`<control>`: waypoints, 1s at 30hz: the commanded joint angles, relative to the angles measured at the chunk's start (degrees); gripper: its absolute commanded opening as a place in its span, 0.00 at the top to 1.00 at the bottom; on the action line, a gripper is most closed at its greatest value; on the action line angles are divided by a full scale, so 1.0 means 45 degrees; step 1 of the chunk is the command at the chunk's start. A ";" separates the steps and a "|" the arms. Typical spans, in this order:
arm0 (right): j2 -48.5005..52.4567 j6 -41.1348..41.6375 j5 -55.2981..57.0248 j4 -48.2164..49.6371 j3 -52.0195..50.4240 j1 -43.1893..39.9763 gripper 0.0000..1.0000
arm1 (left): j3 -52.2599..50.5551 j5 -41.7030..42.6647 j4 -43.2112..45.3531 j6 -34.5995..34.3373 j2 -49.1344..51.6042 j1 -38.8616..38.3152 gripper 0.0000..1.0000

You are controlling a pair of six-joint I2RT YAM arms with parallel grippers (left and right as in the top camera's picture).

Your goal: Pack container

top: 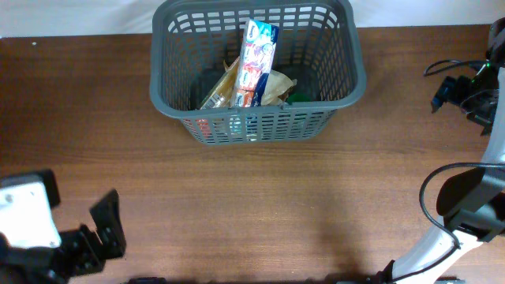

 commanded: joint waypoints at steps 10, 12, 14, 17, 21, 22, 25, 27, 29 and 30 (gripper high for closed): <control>0.0019 -0.0039 0.0019 0.0034 -0.0058 -0.0092 0.01 | -0.4877 0.0719 0.0393 -0.0675 -0.2890 0.0073 0.01; 0.0019 -0.0044 0.0019 0.0034 -0.0058 -0.0092 0.01 | -0.5493 0.0695 0.0772 -0.1073 -0.2953 0.0073 0.01; 0.0019 -0.0039 0.0019 0.0034 -0.0058 -0.0092 0.01 | -0.5999 0.0699 0.1001 -0.1729 -0.2909 0.0073 0.01; 0.0019 -0.0039 0.0019 0.0034 -0.0058 -0.0092 0.01 | -0.6620 0.0699 0.1010 -0.3055 -0.2909 0.0073 0.01; 0.0019 -0.0044 0.0019 0.0034 -0.0058 -0.0092 0.01 | -0.7014 0.0695 0.0976 -0.3274 -0.2909 0.0073 0.01; 0.0019 -0.0044 0.0019 0.0034 -0.0058 -0.0092 0.01 | -0.7014 0.0695 0.0986 -0.3274 -0.2909 0.0073 0.01; 0.0019 -0.0039 0.0019 0.0034 -0.0058 -0.0092 0.01 | -0.7014 0.0695 0.1005 -0.3308 -0.2909 0.0073 0.01; 0.0019 -0.0039 0.0019 0.0034 -0.0058 -0.0092 0.01 | -0.7014 0.0699 0.0996 -0.3308 -0.2909 0.0073 0.01; 0.0019 -0.0044 0.0019 0.0034 -0.0058 -0.0092 0.01 | -0.7014 0.0699 0.0996 -0.3308 -0.2914 0.0073 0.01; 0.0019 -0.0039 0.0019 0.0034 -0.0058 -0.0092 0.01 | -0.7014 0.0699 0.0996 -0.3308 -0.2909 0.0073 0.01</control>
